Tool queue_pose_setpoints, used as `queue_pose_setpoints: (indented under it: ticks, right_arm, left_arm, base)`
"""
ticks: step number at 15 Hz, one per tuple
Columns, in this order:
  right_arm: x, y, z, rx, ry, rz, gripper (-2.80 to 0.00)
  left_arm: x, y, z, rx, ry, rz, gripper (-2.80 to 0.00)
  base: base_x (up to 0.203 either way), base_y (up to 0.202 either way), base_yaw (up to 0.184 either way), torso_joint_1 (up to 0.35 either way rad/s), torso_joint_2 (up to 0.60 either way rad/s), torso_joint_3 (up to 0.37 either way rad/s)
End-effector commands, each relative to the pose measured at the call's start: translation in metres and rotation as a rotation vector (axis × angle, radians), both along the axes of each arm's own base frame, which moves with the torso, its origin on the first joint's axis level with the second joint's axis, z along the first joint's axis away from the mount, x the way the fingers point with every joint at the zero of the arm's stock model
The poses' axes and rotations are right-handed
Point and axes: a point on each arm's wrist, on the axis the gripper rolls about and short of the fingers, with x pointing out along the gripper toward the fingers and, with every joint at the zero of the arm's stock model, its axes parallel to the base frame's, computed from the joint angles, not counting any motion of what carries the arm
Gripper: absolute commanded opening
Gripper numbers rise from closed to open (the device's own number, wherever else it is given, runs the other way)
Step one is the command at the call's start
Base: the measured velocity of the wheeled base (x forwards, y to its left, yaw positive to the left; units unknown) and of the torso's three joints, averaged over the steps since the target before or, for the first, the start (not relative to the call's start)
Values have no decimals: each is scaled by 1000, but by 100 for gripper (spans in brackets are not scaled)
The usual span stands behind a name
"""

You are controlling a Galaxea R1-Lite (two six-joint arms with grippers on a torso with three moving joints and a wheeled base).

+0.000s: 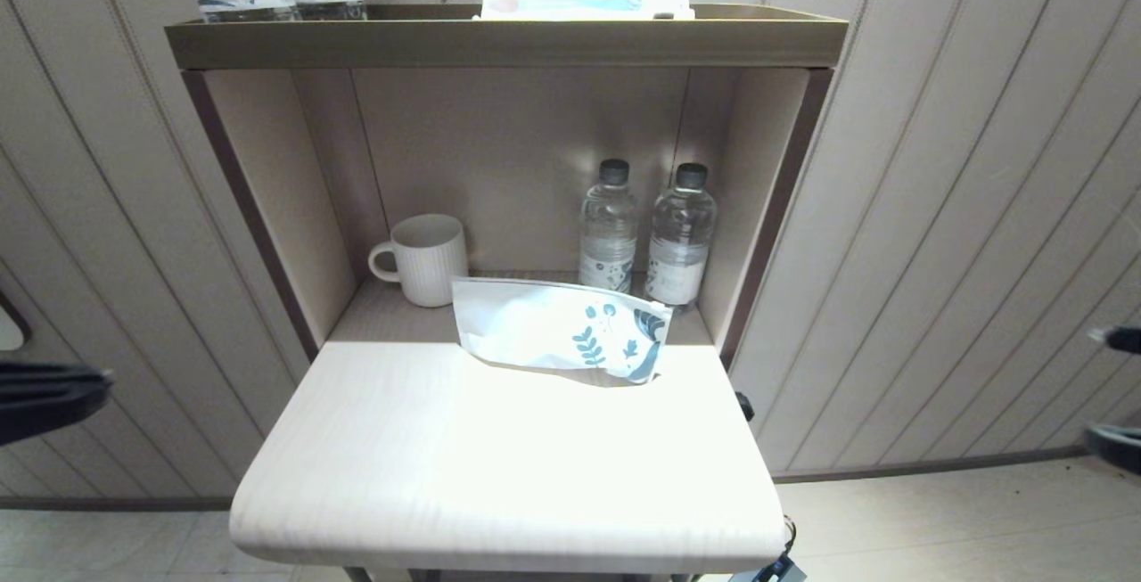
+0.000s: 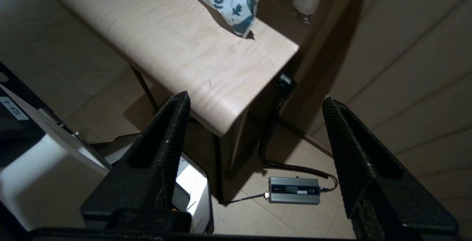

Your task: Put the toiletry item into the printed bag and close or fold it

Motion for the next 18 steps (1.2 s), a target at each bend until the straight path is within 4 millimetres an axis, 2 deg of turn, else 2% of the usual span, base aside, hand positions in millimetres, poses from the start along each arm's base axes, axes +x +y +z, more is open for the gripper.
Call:
queue_pose_setpoints:
  ticks: [1, 2, 3, 6, 9, 10, 13, 15, 18]
  right_arm:
    - [-58, -34, -13, 48, -83, -93, -280]
    - [-69, -38, -21, 43, -65, -154, -280]
    - [-80, -40, -29, 48, -52, -209, 0]
    - [-106, -42, -62, 54, -42, -329, 0]
    - [-121, -39, -100, 61, -28, -410, 0]
    - [-124, -39, -101, 84, -3, -422, 0]
    - [-123, -38, -104, 119, 38, -425, 0]
    - [-121, -38, -111, 138, 87, -437, 0]
    - [-128, -39, -123, 114, 232, -458, 0]
  left_arm:
    - [-67, 23, -9, -61, -109, 104, -280]
    - [-81, 28, -15, -76, -90, 168, -280]
    - [-95, 32, -19, -120, -71, 238, -280]
    - [-131, 38, -38, -200, -60, 403, -280]
    - [-151, 37, -69, -197, -34, 514, -280]
    - [-154, 34, -78, -188, -9, 561, -280]
    - [-155, 25, -82, -189, 29, 657, -280]
    - [-160, 21, -99, -193, 21, 691, -280]
    - [-152, 20, -128, -178, 79, 718, -280]
  base:
    - [0, 0, 0, 0, 0, 0]
    - [0, 0, 0, 0, 0, 0]
    - [0, 0, 0, 0, 0, 0]
    - [0, 0, 0, 0, 0, 0]
    - [0, 0, 0, 0, 0, 0]
    - [0, 0, 0, 0, 0, 0]
    - [0, 0, 0, 0, 0, 0]
    - [0, 0, 0, 0, 0, 0]
    - [0, 0, 0, 0, 0, 0]
